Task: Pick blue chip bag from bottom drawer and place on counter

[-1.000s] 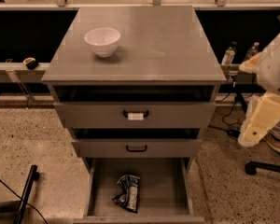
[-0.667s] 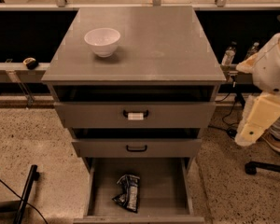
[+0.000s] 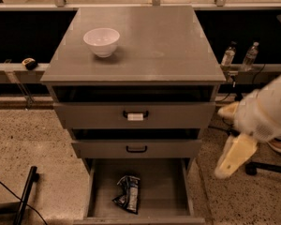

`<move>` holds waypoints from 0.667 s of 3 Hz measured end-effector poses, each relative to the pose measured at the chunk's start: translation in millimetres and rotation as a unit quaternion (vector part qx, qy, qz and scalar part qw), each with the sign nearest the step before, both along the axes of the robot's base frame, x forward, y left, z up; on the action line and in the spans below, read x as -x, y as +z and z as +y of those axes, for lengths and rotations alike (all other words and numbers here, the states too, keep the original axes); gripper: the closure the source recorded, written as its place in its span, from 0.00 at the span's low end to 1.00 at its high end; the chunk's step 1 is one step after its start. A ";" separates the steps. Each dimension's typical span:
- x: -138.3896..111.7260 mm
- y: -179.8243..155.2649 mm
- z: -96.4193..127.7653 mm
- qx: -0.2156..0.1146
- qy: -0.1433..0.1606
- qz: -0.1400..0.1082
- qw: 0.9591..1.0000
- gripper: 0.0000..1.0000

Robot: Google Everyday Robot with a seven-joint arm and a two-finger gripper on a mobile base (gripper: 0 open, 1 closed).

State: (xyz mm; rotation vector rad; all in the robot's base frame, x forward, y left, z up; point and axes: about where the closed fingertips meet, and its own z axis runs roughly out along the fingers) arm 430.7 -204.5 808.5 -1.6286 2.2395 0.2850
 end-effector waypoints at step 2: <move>-10.2 -80.1 38.9 -0.118 0.004 -0.015 0.993 0.00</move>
Offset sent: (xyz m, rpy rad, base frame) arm -0.0062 0.0265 -0.0578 0.1555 0.0207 0.0204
